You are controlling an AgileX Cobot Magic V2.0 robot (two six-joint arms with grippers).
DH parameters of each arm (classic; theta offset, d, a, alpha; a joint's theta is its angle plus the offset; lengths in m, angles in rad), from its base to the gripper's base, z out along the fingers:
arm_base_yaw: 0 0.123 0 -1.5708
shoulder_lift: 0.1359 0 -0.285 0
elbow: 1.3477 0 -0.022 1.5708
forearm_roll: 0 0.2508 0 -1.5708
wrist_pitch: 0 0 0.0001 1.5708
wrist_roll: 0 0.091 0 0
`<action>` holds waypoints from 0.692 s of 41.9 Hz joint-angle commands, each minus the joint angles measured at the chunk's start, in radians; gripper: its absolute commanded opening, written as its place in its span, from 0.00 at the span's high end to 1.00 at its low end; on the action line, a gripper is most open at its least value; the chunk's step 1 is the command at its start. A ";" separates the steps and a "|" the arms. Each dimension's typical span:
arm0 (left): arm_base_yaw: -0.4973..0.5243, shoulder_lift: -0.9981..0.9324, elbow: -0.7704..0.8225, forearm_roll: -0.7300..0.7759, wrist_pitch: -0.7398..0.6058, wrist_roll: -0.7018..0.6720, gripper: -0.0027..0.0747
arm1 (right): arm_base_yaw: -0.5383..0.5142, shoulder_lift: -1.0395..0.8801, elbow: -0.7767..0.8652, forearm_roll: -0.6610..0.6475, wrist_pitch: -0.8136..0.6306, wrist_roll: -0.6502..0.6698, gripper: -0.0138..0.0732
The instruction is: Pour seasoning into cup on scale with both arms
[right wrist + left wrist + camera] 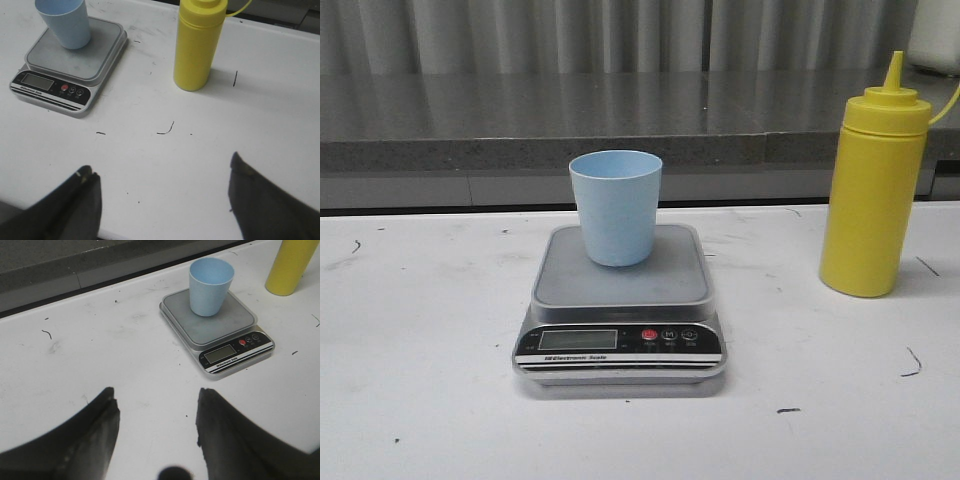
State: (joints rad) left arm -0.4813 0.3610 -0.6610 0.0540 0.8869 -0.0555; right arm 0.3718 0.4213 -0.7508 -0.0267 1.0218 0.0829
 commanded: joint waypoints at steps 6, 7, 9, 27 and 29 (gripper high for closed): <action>-0.006 0.007 -0.025 -0.004 -0.072 -0.004 0.51 | -0.005 0.007 -0.031 -0.019 -0.060 -0.015 0.68; -0.006 0.007 -0.025 -0.004 -0.072 -0.004 0.51 | -0.005 0.007 -0.031 -0.019 -0.060 -0.015 0.72; -0.006 0.007 -0.025 -0.004 -0.072 -0.004 0.51 | -0.005 0.007 -0.031 -0.019 -0.060 -0.015 0.81; -0.006 0.007 -0.025 -0.007 -0.068 -0.004 0.99 | -0.005 0.007 -0.031 -0.020 -0.058 -0.015 0.98; -0.006 0.007 -0.025 -0.007 -0.068 -0.004 0.99 | -0.005 0.007 -0.031 -0.020 -0.058 -0.015 0.98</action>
State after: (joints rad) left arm -0.4813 0.3610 -0.6610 0.0540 0.8869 -0.0555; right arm 0.3718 0.4213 -0.7508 -0.0285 1.0256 0.0819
